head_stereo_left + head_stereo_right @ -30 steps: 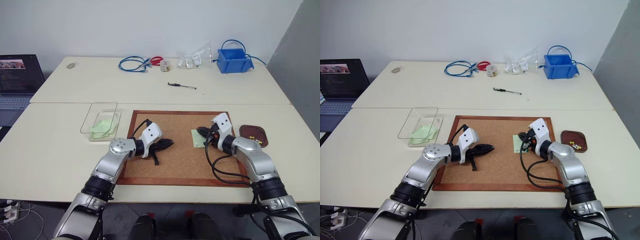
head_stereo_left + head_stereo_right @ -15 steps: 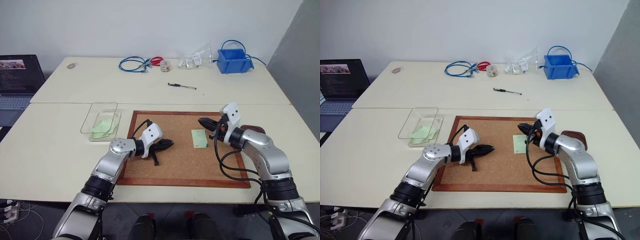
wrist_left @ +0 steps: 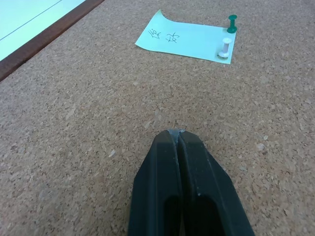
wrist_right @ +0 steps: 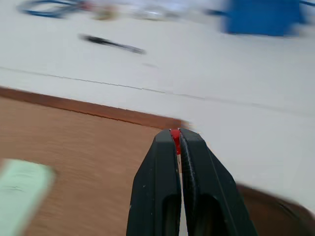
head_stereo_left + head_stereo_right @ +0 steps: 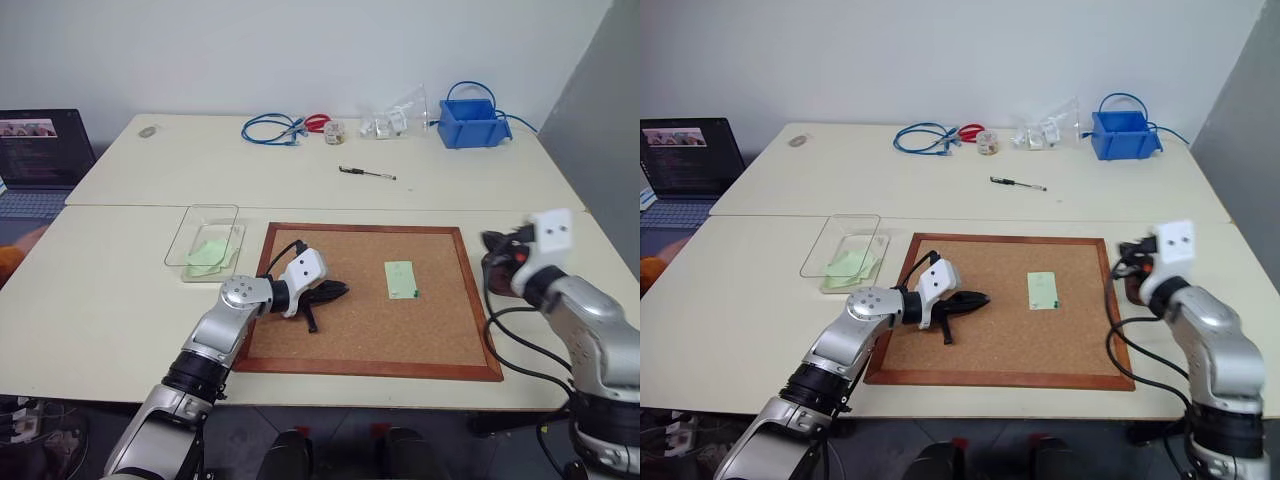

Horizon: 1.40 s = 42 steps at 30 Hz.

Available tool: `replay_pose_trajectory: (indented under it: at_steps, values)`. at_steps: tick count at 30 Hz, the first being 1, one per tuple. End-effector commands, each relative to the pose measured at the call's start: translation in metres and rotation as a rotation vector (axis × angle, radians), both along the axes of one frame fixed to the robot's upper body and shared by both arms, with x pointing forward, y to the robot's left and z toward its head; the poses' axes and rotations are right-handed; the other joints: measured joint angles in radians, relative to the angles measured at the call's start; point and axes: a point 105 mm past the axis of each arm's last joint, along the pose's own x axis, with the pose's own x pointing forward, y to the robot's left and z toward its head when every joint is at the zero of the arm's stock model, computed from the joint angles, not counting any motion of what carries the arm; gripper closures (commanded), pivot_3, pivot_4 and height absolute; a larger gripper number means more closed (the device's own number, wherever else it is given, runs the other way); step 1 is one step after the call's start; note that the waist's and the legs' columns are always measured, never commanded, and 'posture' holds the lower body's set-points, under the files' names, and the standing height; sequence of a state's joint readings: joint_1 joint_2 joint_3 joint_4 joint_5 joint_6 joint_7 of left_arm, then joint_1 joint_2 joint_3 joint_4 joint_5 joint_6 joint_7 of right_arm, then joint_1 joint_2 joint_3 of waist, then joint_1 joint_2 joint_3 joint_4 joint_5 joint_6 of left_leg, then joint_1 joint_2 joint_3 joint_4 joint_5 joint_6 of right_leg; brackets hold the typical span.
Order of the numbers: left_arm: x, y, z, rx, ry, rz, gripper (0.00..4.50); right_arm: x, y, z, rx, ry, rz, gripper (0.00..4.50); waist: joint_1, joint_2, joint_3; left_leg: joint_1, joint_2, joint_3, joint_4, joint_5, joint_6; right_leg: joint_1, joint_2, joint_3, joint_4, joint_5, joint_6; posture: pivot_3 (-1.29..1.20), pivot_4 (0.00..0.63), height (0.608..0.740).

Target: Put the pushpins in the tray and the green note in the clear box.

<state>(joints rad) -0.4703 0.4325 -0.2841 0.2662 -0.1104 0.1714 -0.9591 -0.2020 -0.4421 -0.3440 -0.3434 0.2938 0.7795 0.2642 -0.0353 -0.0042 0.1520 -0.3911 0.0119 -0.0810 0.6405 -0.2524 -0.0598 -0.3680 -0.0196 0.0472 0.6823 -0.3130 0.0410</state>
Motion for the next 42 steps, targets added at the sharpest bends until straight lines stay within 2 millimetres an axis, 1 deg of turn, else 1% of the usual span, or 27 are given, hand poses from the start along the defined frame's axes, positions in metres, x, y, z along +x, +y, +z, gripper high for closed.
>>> replay_pose_trajectory:
  at_steps: [1, 4, 7, 10, 12, 16, 20, 25, 27, 28, 29, 35, 41, 42]
  values:
    - [-0.022, 0.004, -0.051, 0.121, 0.178, -0.040, 4.50, -0.002, -0.005, 0.006, 0.031, -0.028, -0.082, 4.40, -0.002, 0.002, -0.001, 0.001, 0.000, 0.000, 0.000, 0.000, 0.000, 0.001, 0.000, 0.001, 0.000, 0.000, 0.000, 0.00, 0.150, 0.740]
    - [-0.020, 0.003, -0.051, 0.122, 0.178, -0.048, 4.50, 0.001, -0.005, 0.000, 0.050, -0.014, -0.088, 4.40, -0.003, 0.003, -0.002, 0.006, 0.000, 0.000, 0.000, 0.000, 0.000, 0.006, 0.001, 0.000, 0.000, 0.000, 0.000, 0.00, 0.150, 0.740]
    - [-0.020, 0.001, -0.051, 0.123, 0.178, -0.057, 4.50, 0.003, -0.010, -0.005, 0.086, 0.006, -0.121, 4.40, 0.000, 0.003, -0.002, 0.010, 0.000, 0.000, -0.001, -0.001, 0.001, 0.010, 0.001, 0.000, -0.002, -0.001, 0.001, 0.00, 0.150, 0.740]
    - [-0.019, 0.001, -0.050, 0.123, 0.176, -0.060, 4.50, 0.002, -0.014, -0.011, 0.110, 0.033, -0.146, 4.40, 0.002, 0.003, -0.002, 0.010, 0.000, 0.000, -0.001, -0.001, 0.002, 0.010, 0.001, 0.000, -0.002, -0.001, 0.001, 0.00, 0.150, 0.740]
    - [-0.020, 0.001, -0.050, 0.123, 0.177, -0.062, 4.50, 0.003, -0.016, -0.020, 0.129, 0.060, -0.162, 4.40, 0.002, 0.003, -0.002, 0.010, 0.000, 0.000, -0.001, -0.001, 0.002, 0.010, 0.001, 0.000, -0.002, -0.001, 0.001, 0.00, 0.150, 0.740]
    - [-0.021, 0.000, -0.051, 0.123, 0.179, -0.066, 4.50, 0.008, -0.018, -0.030, 0.138, 0.079, -0.172, 4.40, 0.002, 0.003, -0.002, 0.010, 0.000, 0.000, -0.001, -0.001, 0.002, 0.010, 0.000, 0.000, -0.002, -0.001, 0.001, 0.00, 0.150, 0.740]
    - [-0.022, 0.000, -0.051, 0.122, 0.181, -0.067, 4.50, 0.015, -0.020, -0.035, 0.119, 0.074, -0.167, 4.40, 0.002, 0.003, -0.002, 0.010, 0.000, 0.000, -0.001, -0.001, 0.002, 0.011, 0.000, 0.000, -0.002, -0.001, 0.001, 0.00, 0.150, 0.740]
    - [-0.022, 0.001, -0.051, 0.124, 0.182, -0.065, 4.50, 0.018, -0.022, -0.037, 0.130, 0.069, -0.170, 4.40, 0.002, 0.003, -0.002, 0.010, 0.000, 0.000, -0.002, -0.001, 0.002, 0.011, 0.000, 0.000, -0.003, -0.001, 0.001, 0.00, 0.150, 0.740]
    - [-0.022, 0.001, -0.051, 0.124, 0.182, -0.063, 4.50, 0.018, -0.022, -0.037, 0.137, 0.070, -0.170, 3.97, 0.002, 0.003, -0.002, 0.010, 0.000, 0.000, -0.002, -0.001, 0.002, 0.011, 0.000, 0.000, -0.003, -0.001, 0.001, 0.00, 0.150, 0.740]
    - [-0.022, 0.002, -0.051, 0.125, 0.182, -0.062, 4.50, 0.018, -0.022, -0.038, 0.138, 0.070, -0.169, 3.86, 0.002, 0.003, -0.002, 0.010, 0.000, 0.000, -0.002, -0.001, 0.002, 0.011, 0.000, 0.000, -0.003, -0.001, 0.001, 0.00, 0.150, 0.740]
    - [-0.022, 0.002, -0.051, 0.125, 0.183, -0.061, 4.50, 0.018, -0.022, -0.038, 0.137, 0.071, -0.168, 3.55, 0.002, 0.003, -0.002, 0.010, 0.000, 0.000, -0.002, -0.001, 0.002, 0.011, 0.000, 0.000, -0.003, -0.001, 0.001, 0.00, 0.150, 0.740]
    - [-0.023, 0.001, -0.050, 0.125, 0.184, -0.068, 4.50, 0.018, -0.021, -0.039, 0.118, 0.070, -0.158, 2.21, 0.002, 0.003, -0.002, 0.011, 0.000, 0.000, -0.003, -0.001, 0.002, 0.011, 0.000, 0.000, -0.003, -0.001, 0.000, 0.00, 0.150, 0.740]
    - [-0.024, 0.002, -0.051, 0.127, 0.187, -0.074, 4.50, 0.017, -0.024, -0.038, 0.117, 0.064, -0.169, 1.10, 0.002, 0.003, -0.002, 0.011, 0.000, 0.000, -0.005, -0.001, 0.002, 0.010, 0.000, 0.000, -0.004, -0.002, 0.000, 0.00, 0.150, 0.740]
    - [-0.024, 0.001, -0.051, 0.127, 0.188, -0.075, 4.50, 0.017, -0.025, -0.038, 0.114, 0.064, -0.172, 0.84, 0.002, 0.003, -0.002, 0.011, 0.000, 0.000, -0.005, -0.001, 0.002, 0.010, 0.000, 0.000, -0.004, -0.002, 0.000, 0.00, 0.150, 0.740]
